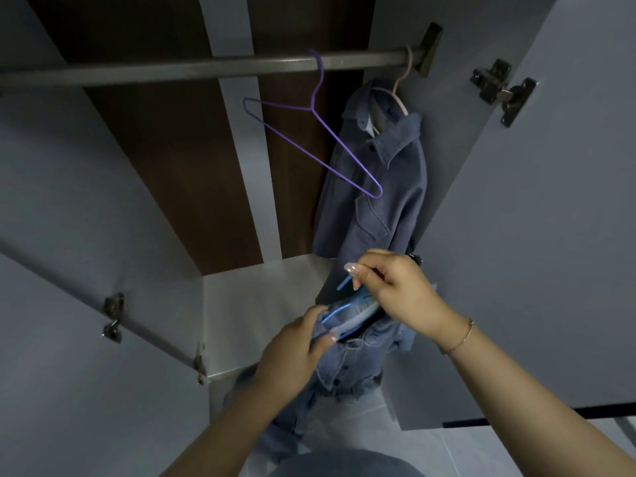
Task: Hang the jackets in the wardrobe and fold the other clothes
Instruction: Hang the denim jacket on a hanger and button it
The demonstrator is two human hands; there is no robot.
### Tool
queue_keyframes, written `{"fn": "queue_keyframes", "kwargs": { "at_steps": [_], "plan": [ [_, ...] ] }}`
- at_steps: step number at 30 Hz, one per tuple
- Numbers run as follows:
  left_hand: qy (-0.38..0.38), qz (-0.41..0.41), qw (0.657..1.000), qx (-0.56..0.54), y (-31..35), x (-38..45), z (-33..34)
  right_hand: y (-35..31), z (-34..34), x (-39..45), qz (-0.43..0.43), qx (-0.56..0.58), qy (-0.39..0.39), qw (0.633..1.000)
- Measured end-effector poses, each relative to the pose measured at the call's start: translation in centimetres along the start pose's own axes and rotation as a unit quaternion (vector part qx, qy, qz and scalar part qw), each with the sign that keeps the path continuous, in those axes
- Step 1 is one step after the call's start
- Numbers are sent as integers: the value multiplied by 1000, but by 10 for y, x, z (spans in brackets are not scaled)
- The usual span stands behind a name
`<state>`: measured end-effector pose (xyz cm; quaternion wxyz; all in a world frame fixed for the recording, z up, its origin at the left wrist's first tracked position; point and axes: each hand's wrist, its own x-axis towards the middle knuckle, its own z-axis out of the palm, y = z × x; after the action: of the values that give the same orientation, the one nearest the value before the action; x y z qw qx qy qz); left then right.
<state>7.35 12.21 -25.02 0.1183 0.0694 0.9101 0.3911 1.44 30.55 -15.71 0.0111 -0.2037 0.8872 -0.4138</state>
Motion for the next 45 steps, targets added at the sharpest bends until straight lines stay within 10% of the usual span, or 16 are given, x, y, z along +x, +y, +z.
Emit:
{"fn": "queue_keyframes", "kwargs": {
  "at_steps": [4, 12, 19, 29, 37, 45],
  "plan": [
    [125, 36, 992, -1, 8, 16, -9, -10, -19, 9, -17, 99, 50, 994],
    [11, 164, 986, -31, 3, 48, -102, 44, -56, -20, 48, -73, -88, 992],
    [51, 226, 972, 24, 35, 86, -118, 36, -22, -22, 86, -29, 140, 986],
    [-18, 281, 958, -54, 40, 130, -96, 14, -28, -32, 123, 76, 122, 982],
    [-22, 266, 954, -140, 43, 164, -122, 61, -54, -110, 135, -245, 239, 930],
    [28, 274, 960, -56, 30, 165, -141, 116, -10, -125, 199, -151, 230, 940]
  ]
}}
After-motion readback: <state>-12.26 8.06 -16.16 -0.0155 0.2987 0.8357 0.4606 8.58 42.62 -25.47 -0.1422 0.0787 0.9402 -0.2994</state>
